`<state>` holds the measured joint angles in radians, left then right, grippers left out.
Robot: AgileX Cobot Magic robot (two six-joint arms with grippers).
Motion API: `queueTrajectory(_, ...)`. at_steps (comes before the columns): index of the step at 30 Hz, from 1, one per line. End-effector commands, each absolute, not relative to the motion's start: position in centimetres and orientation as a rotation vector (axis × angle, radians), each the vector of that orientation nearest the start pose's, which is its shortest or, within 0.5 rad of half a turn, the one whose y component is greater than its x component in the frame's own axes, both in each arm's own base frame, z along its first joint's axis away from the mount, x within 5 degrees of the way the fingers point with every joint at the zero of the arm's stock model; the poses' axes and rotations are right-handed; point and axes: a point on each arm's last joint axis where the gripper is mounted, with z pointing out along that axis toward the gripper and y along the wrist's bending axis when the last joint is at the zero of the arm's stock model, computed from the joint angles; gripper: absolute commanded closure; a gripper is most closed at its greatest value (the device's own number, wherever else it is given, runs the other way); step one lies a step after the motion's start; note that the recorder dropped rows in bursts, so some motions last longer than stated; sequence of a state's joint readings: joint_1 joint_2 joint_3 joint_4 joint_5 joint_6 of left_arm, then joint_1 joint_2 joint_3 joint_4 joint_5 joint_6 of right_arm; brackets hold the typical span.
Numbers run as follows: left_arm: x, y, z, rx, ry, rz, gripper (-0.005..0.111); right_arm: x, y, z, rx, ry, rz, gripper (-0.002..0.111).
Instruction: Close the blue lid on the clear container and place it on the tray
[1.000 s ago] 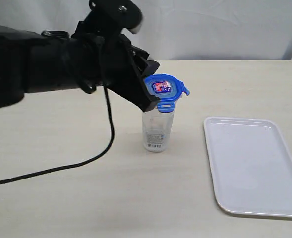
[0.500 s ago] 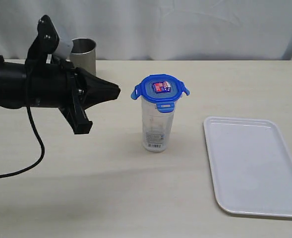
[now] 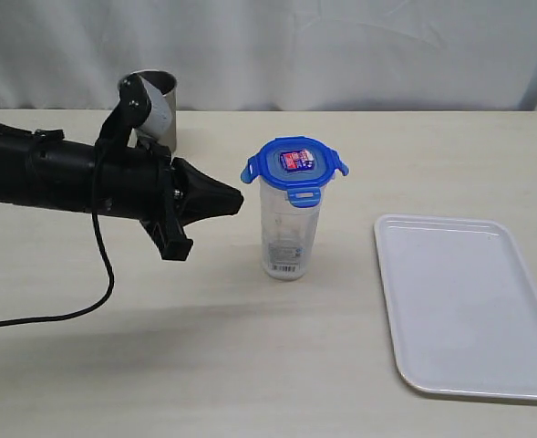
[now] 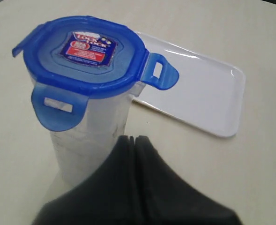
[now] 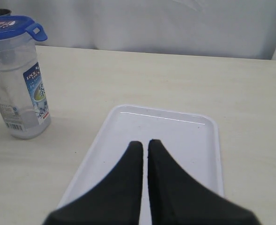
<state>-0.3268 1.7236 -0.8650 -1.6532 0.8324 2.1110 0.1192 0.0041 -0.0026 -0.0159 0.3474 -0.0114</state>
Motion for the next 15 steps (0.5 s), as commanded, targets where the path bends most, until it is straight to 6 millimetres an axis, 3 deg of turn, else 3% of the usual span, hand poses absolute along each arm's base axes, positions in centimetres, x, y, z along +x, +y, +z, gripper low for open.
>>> queueTrajectory(1,28.7,-17.3,19.8,1.16,1.757,-0.874,0.107,5.3,0.6,18.2,-0.119,1.826,0.06,0.104)
queueTrajectory(8,29.2,-19.8,18.8,1.209,1.806,-0.758,0.107,5.3,0.6,18.2,-0.119,1.826,0.06,0.104)
queueTrajectory(15,29.8,-19.8,18.7,1.209,1.83,-0.678,0.107,5.3,0.6,18.2,-0.119,1.826,0.06,0.104)
